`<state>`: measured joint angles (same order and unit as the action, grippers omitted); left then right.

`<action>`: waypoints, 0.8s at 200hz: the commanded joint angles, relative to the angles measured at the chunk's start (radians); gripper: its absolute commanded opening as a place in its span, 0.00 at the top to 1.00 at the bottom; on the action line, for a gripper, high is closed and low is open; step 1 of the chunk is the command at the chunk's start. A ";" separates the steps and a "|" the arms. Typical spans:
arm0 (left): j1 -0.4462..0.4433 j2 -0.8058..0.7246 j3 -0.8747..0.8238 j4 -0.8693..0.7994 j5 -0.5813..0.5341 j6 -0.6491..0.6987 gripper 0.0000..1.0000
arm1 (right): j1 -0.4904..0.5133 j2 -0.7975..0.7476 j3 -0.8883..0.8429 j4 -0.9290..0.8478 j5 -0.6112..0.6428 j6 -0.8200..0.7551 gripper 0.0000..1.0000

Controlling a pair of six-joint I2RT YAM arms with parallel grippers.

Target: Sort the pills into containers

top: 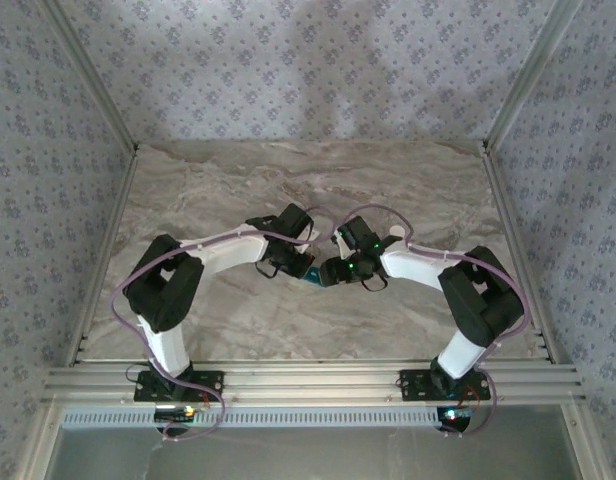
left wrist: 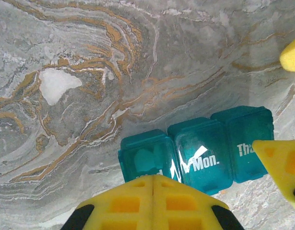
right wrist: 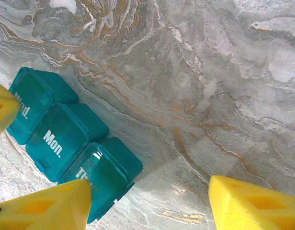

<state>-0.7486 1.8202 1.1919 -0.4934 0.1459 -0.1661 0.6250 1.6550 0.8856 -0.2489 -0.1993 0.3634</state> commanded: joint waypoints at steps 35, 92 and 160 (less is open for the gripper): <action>-0.010 0.050 0.040 -0.069 0.014 -0.003 1.00 | -0.013 0.011 -0.025 -0.010 0.023 0.017 0.33; -0.015 0.075 0.053 -0.117 0.013 -0.005 1.00 | -0.015 0.016 -0.030 0.000 0.023 0.019 0.34; -0.024 0.088 0.061 -0.152 0.011 -0.006 1.00 | -0.022 0.014 -0.037 0.004 0.023 0.019 0.34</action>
<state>-0.7540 1.8610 1.2564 -0.5629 0.1436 -0.1665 0.6167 1.6550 0.8738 -0.2279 -0.2173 0.3706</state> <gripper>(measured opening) 0.045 0.664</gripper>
